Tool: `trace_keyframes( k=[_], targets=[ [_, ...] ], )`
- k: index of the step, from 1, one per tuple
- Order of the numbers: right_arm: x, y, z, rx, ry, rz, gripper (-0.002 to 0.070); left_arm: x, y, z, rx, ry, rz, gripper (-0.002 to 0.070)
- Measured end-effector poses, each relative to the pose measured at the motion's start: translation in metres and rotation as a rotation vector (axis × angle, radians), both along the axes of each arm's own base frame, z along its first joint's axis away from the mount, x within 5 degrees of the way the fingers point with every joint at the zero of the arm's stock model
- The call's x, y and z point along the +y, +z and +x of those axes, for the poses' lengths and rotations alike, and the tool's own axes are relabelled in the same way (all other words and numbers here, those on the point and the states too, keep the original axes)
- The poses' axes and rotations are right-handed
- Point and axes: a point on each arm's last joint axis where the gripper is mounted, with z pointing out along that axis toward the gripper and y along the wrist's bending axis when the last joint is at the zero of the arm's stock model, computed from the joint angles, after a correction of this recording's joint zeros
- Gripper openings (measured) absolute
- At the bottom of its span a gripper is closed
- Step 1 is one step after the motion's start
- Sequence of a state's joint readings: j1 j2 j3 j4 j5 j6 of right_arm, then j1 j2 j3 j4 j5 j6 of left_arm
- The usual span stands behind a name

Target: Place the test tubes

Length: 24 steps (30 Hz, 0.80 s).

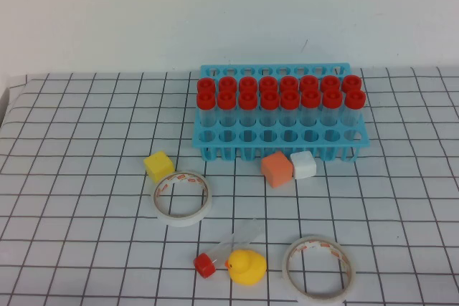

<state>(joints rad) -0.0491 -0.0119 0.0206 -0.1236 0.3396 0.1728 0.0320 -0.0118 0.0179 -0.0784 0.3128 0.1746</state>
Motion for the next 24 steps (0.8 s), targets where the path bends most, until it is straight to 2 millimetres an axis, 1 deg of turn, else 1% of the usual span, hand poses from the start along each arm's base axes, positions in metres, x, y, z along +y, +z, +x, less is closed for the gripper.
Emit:
trace_keyframes(
  k=[7,24],
  targets=[
    [0.0000,0.0000,0.0000,0.000,-0.001,0.002,-0.0001,-0.0010,0.0001,0.0000,-0.001,-0.002,-0.031,-0.0001],
    [0.0000,0.0000,0.0000,0.000,-0.001,0.002,-0.0001,-0.0012,0.0002,-0.0001,-0.003,-0.003,-0.038,-0.0002]
  ],
)
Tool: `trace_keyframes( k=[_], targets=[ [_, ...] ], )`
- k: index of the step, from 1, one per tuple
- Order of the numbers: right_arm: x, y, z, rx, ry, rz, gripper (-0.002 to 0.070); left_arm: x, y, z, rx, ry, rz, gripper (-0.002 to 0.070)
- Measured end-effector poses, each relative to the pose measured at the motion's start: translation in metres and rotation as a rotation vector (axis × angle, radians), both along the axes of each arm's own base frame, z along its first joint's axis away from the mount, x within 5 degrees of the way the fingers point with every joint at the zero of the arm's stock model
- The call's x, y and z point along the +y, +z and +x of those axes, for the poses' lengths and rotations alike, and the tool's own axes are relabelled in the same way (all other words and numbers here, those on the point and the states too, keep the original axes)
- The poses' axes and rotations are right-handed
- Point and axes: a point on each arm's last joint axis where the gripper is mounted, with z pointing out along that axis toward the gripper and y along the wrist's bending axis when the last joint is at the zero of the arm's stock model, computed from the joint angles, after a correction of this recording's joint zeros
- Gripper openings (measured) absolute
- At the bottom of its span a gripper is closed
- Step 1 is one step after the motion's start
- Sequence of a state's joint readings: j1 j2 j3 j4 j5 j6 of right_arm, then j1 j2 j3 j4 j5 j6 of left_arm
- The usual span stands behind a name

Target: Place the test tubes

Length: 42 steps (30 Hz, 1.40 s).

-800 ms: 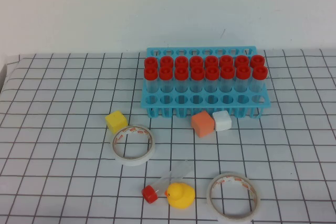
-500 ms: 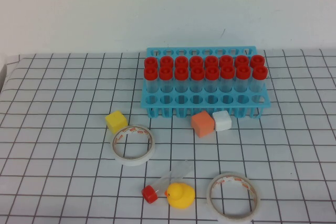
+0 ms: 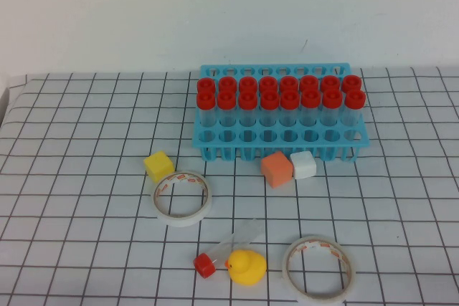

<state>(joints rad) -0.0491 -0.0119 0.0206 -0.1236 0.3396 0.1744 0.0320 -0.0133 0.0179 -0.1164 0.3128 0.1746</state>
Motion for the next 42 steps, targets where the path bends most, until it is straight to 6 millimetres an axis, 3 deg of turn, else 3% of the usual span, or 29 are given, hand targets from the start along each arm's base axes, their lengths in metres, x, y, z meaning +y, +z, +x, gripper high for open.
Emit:
trace_keyframes(
  k=[17,19,22,25,27,29,35,42],
  targets=[
    [0.002,0.000,0.000,-0.003,0.005,0.069,-0.0001,0.000,0.000,0.000,-0.002,0.000,-0.013,-0.0001],
    [0.005,0.000,0.000,-0.007,0.011,0.139,-0.0001,-0.002,0.002,0.001,-0.023,0.007,-0.126,-0.0001],
    [0.012,0.000,0.000,-0.012,0.026,0.330,-0.0001,-0.009,0.007,0.001,-0.047,0.024,-0.527,-0.0002],
    [0.022,0.002,0.000,-0.011,0.050,0.627,-0.0001,-0.014,0.013,0.001,-0.060,0.029,-0.919,-0.0001],
    [0.028,0.004,0.000,-0.009,0.068,0.815,-0.0001,-0.015,0.016,0.002,-0.070,0.031,-1.031,-0.0001],
    [0.031,0.007,0.000,-0.015,0.079,0.900,-0.0001,-0.014,0.018,0.002,-0.088,0.038,-1.088,-0.0001],
    [0.032,0.009,0.000,-0.027,0.097,0.911,-0.0001,-0.009,0.023,0.003,-0.162,0.070,-1.137,-0.0001],
    [0.032,0.009,0.000,-0.032,0.109,0.877,-0.0001,-0.007,0.029,0.002,-0.215,0.058,-1.008,-0.0001]
  ],
)
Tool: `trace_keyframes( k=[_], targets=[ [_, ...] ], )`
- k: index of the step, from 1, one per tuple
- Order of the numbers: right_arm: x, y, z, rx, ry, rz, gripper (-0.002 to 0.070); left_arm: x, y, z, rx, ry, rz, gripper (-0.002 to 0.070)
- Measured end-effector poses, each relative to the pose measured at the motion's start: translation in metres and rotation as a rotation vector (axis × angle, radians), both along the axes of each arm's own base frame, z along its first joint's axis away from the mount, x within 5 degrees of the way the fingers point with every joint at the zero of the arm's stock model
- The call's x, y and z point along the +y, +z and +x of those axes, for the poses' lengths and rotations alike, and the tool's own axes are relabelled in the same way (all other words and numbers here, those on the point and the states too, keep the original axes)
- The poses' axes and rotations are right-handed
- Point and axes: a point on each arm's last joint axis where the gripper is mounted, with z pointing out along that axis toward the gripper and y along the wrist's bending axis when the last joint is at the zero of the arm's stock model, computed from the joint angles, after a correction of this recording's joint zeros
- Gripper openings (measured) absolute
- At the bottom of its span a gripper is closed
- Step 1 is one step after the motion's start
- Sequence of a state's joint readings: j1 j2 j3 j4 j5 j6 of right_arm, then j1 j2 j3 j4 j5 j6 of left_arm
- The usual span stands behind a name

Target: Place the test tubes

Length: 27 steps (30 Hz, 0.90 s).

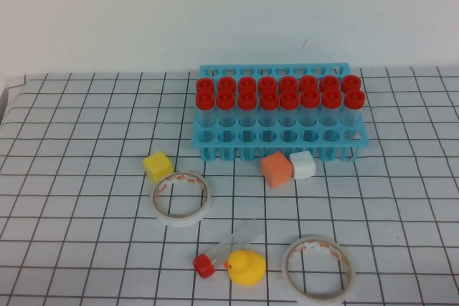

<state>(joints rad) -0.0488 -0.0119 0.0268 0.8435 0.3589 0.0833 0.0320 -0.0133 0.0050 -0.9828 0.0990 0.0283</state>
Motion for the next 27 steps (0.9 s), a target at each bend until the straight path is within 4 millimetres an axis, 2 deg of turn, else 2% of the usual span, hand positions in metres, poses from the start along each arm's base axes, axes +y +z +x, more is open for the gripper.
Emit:
trace_keyframes(
  k=[4,7,11,16,20,27],
  targets=[
    [0.000,0.000,0.000,-0.025,0.020,-0.089,-0.0001,-0.005,0.036,-0.005,-0.068,-0.047,0.354,-0.0001],
    [0.000,0.000,0.000,-0.037,0.029,-0.134,-0.0001,-0.011,0.058,-0.001,-0.029,-0.126,0.569,-0.0001],
    [0.000,0.000,0.000,-0.042,0.033,-0.151,-0.0001,-0.018,0.088,0.016,0.057,-0.272,0.752,-0.0001],
    [0.000,0.000,0.000,-0.043,0.036,-0.159,-0.0001,-0.026,0.116,0.045,0.148,-0.465,0.864,-0.0001],
    [0.000,0.000,0.000,-0.044,0.037,-0.161,-0.0001,-0.039,0.129,0.069,0.168,-0.649,0.942,-0.0001],
    [0.000,0.000,0.000,-0.047,0.039,-0.175,-0.0001,-0.073,0.127,0.105,0.246,-0.990,1.065,-0.0001]
  ],
)
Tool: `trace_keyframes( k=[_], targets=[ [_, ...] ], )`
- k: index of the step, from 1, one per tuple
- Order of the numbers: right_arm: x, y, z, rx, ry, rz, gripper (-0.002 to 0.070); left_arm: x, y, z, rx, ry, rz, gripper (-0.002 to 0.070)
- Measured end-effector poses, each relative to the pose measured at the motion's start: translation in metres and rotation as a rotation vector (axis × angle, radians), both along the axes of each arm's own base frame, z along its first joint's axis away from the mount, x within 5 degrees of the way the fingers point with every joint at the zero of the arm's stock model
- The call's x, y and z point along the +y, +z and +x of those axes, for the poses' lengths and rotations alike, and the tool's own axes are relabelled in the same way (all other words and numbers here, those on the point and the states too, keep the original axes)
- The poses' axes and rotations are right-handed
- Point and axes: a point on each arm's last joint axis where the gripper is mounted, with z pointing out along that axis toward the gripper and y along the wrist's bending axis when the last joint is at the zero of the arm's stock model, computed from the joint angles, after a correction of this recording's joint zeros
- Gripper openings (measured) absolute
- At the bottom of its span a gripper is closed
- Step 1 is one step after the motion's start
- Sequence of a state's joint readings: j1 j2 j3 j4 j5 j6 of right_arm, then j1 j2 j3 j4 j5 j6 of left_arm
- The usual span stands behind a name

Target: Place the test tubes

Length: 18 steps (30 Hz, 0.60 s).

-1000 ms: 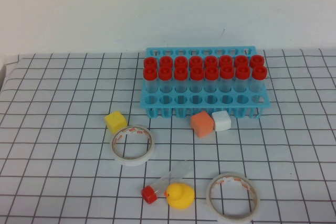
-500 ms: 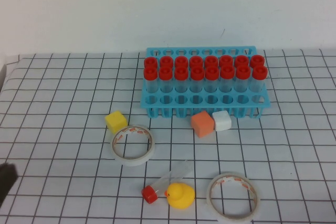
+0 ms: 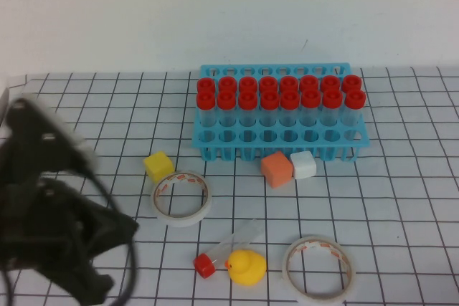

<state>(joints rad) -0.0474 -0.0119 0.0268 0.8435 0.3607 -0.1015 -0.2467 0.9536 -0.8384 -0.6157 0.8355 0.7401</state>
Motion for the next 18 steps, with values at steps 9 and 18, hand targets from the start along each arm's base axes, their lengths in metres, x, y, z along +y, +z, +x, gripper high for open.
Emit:
trace_keyframes(
  k=[9,18],
  targets=[
    [0.000,0.000,0.000,-0.003,0.002,-0.010,-0.0001,-0.055,-0.017,0.038,0.106,-0.121,0.271,-0.0001],
    [0.000,0.000,0.000,-0.002,0.004,-0.012,-0.0001,-0.104,-0.026,0.073,0.153,-0.190,0.379,-0.0001]
  ],
)
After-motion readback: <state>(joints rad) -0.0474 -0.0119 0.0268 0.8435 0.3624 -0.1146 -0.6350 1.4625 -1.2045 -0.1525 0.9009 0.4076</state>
